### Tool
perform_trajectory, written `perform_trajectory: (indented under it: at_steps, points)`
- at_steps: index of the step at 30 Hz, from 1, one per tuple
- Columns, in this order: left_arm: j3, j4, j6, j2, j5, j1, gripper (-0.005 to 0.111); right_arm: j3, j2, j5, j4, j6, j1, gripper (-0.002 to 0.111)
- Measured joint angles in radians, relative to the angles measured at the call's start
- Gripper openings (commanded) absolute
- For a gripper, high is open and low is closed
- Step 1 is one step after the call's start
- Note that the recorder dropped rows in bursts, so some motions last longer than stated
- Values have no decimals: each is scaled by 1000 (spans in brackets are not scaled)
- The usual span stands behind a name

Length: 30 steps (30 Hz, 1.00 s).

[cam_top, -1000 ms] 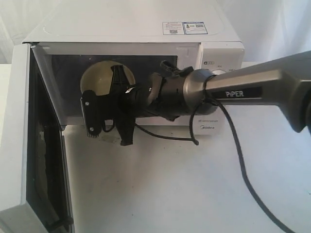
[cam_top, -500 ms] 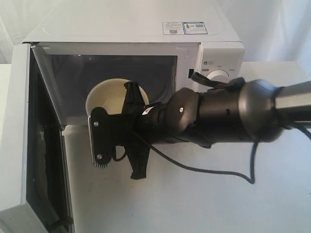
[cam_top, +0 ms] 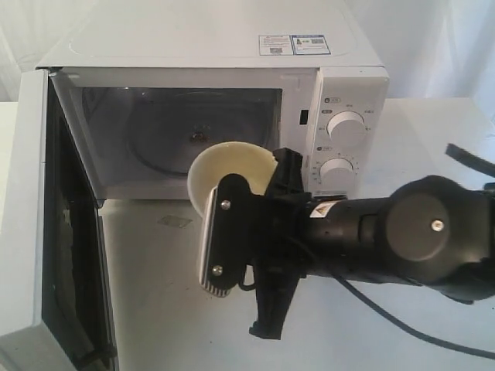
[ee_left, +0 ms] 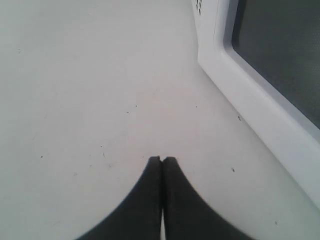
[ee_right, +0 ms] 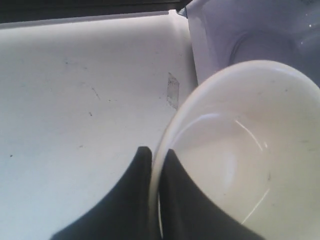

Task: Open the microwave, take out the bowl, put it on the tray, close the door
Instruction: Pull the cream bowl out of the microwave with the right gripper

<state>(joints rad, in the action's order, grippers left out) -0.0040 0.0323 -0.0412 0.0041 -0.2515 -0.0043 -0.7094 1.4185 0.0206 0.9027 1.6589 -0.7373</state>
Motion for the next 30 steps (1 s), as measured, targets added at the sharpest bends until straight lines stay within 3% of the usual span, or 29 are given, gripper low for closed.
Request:
perform_trajectory:
  at_steps: [10, 13, 21, 30]
  points:
    - [0, 0, 0, 0, 0, 0, 0, 45, -45, 144, -68, -275, 157, 0]
    - [0, 0, 0, 0, 0, 0, 0, 45, -45, 220, -233, -419, 220, 0]
    - [0, 0, 0, 0, 0, 0, 0, 52, -46, 339, -945, -1087, 331, 0]
    - [0, 0, 0, 0, 0, 0, 0, 52, -19, 347, -1046, -1209, 413, 0]
